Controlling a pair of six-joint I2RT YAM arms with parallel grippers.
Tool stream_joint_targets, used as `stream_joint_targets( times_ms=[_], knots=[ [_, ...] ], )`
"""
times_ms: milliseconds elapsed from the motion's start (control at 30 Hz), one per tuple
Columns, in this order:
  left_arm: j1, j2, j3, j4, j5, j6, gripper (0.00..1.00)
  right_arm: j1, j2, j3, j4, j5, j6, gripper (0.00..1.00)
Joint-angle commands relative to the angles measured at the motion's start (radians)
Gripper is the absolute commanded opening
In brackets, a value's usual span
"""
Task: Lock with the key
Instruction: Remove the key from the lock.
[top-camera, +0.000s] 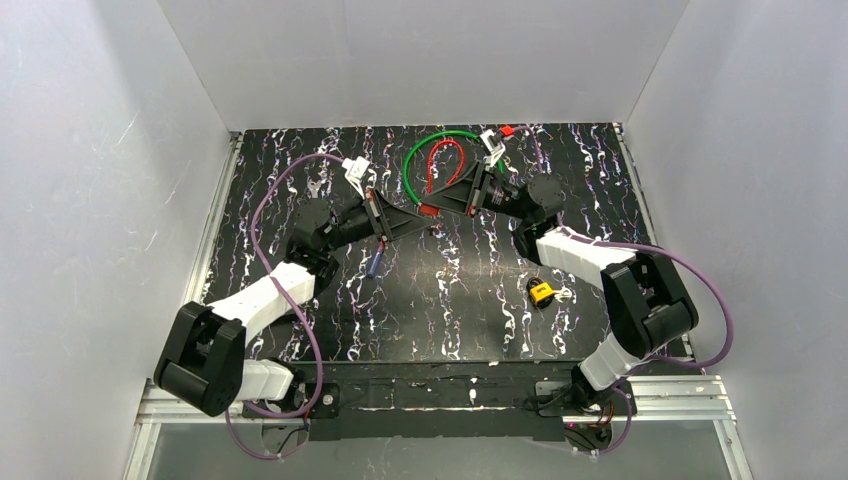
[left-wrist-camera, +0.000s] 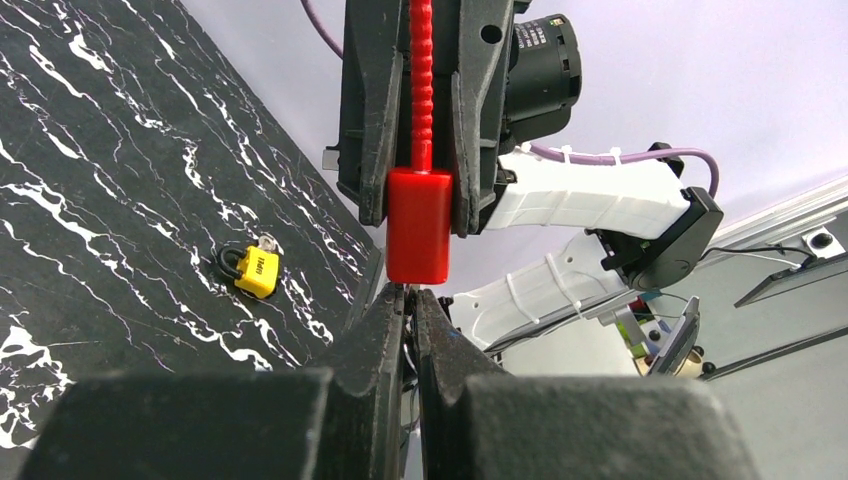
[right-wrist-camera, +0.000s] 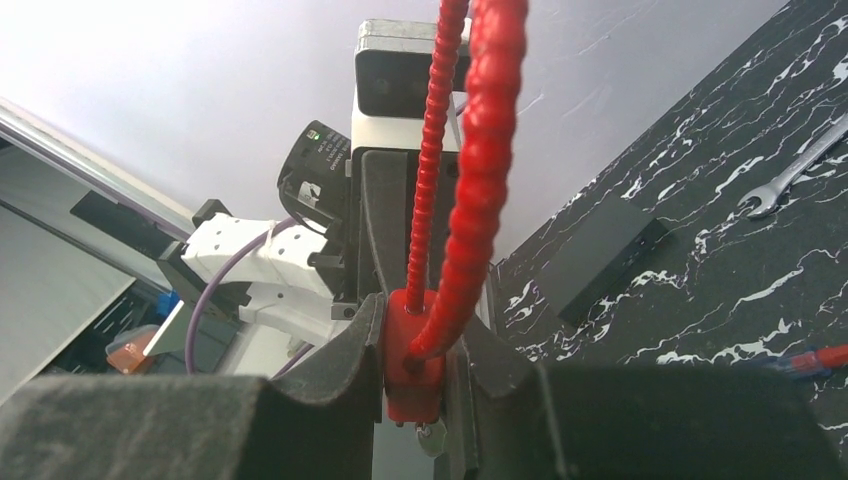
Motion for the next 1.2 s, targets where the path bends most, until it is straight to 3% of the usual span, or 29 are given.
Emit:
stream_joint_targets(
  times_ms=[0, 133, 233, 533, 800, 900, 1000, 1067, 1167],
  knots=[
    [-0.044, -0.007, 0.02, -0.138, 0.258, 0.027, 0.0, -0.06, -0.03, 0.074, 0.181, 0.191, -0.005, 0.01],
    [-0.044, 0.0, 0.041, -0.041, 0.271, -0.06, 0.0, -0.051, -0.025, 0.044, 0.226, 0.165, 0.03, 0.01],
    [-0.043, -0.005, 0.024, -0.033, 0.245, -0.028, 0.0, -0.049, -0.044, 0.043, 0.161, 0.193, -0.001, 0.01],
    [-0.043, -0.011, 0.076, -0.489, 0.131, 0.27, 0.0, -0.051, -0.066, 0.097, -0.17, 0.275, -0.107, 0.01],
    [-0.043, 0.02, 0.158, -0.704, 0.04, 0.386, 0.0, -0.051, -0.041, 0.189, -0.503, 0.328, -0.218, 0.01],
    [-0.043, 0.045, 0.163, -0.667, 0.083, 0.35, 0.0, -0.051, -0.036, 0.179, -0.442, 0.317, -0.195, 0.01],
    [-0.044, 0.063, 0.098, -0.441, 0.155, 0.187, 0.0, -0.054, -0.031, 0.172, -0.36, 0.303, -0.167, 0.01],
    [-0.045, 0.069, 0.056, -0.273, 0.186, 0.082, 0.0, -0.06, -0.014, 0.149, -0.192, 0.281, -0.085, 0.01],
    [-0.045, 0.07, 0.037, -0.165, 0.215, 0.012, 0.0, -0.067, 0.025, 0.146, -0.002, 0.238, 0.028, 0.01]
  ],
)
